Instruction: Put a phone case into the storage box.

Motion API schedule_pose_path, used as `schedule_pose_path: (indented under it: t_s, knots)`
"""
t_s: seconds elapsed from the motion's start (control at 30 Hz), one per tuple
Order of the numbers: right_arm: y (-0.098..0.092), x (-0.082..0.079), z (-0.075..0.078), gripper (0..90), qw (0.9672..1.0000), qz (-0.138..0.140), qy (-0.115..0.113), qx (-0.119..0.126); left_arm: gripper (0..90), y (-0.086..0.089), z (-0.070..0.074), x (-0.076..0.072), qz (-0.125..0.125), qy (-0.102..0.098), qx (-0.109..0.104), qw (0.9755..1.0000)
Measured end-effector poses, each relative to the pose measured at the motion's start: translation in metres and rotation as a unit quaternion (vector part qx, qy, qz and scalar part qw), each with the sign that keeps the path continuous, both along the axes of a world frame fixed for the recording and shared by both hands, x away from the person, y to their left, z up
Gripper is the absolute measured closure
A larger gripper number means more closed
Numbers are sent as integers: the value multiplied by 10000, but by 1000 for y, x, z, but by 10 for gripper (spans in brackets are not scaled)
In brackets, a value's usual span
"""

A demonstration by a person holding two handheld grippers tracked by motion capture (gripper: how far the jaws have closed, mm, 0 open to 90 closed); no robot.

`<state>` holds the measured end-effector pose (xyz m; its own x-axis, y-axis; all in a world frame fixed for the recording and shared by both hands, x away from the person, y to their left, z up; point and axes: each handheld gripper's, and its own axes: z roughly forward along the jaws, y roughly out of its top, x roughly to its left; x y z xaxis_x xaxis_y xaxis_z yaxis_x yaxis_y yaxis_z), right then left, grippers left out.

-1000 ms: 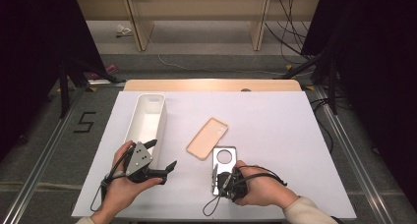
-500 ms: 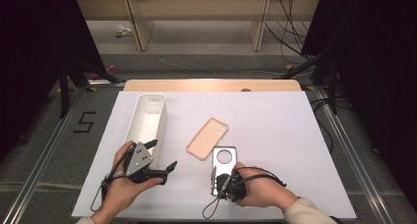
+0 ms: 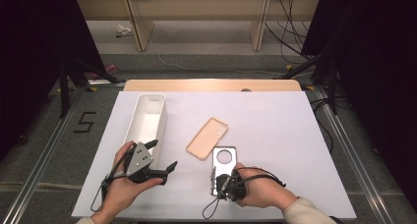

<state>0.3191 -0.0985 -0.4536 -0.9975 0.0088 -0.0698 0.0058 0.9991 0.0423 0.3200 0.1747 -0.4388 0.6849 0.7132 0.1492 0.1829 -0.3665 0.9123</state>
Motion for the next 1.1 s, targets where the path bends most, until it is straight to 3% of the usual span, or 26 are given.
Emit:
schedule_pose_path:
  t_s: [0.67,1.1]
  knots:
    - [-2,0,1,888,10000,-26,54,68,96,0,0,0,9,-12,-1,10000]
    - [-6,0,9,892,9997,-71,-133,206,98,0,0,0,17,-27,-13,10000]
